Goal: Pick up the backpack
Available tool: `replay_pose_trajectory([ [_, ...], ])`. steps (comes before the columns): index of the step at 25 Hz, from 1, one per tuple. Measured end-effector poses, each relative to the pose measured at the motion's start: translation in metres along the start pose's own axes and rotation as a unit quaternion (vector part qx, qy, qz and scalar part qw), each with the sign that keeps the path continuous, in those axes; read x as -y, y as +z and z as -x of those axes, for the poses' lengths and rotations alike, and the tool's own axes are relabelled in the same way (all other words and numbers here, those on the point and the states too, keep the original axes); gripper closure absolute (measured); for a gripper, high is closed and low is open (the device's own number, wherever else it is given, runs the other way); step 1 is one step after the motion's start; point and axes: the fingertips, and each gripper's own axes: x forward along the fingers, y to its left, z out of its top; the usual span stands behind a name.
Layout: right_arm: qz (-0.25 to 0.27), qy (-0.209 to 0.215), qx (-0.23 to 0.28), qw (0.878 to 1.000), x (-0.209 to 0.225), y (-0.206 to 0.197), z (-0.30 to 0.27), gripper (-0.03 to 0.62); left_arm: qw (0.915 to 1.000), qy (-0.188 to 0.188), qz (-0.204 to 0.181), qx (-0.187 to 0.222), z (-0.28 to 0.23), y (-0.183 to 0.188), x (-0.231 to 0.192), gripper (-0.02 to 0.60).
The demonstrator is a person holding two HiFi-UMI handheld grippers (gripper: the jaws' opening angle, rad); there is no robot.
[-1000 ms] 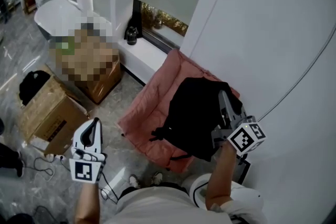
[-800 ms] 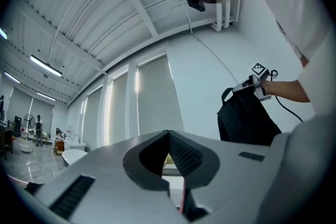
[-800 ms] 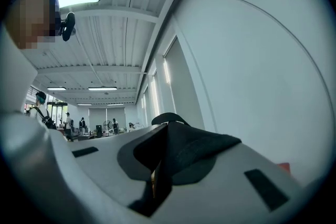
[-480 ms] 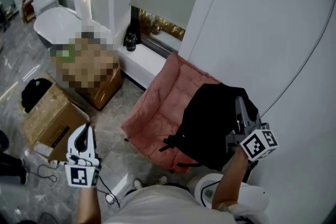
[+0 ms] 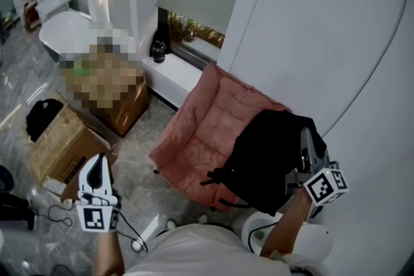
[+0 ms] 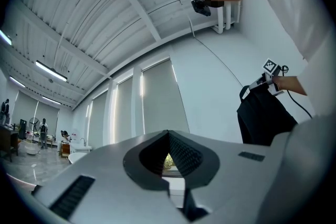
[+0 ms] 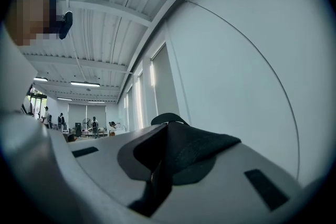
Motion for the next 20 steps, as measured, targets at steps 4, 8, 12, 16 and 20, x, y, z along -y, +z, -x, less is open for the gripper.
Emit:
replay_pose_trajectory([
  [4,0.004,-0.015,0.002,1.0,0.004,0.002,0.007,0.559,0.9998,0.017,0.001,-0.004,0.009,0.0,-0.009,0.571],
  [8,0.007,-0.026,0.001,1.0,0.009,0.002,0.018,0.559,0.9995,0.031,0.002,-0.01,0.019,-0.002,-0.012,0.571],
  [12,0.009,-0.032,0.001,0.999,0.015,0.006,0.028,0.559,0.9992,0.035,0.005,-0.019,0.024,-0.004,-0.009,0.571],
  [16,0.008,-0.04,-0.001,0.999,0.022,0.007,0.033,0.559,0.9992,0.036,0.008,-0.016,0.022,-0.003,-0.004,0.571],
  [20,0.005,-0.051,0.002,0.999,0.027,0.004,0.041,0.559,0.9988,0.045,0.016,-0.01,0.026,-0.002,-0.008,0.571],
])
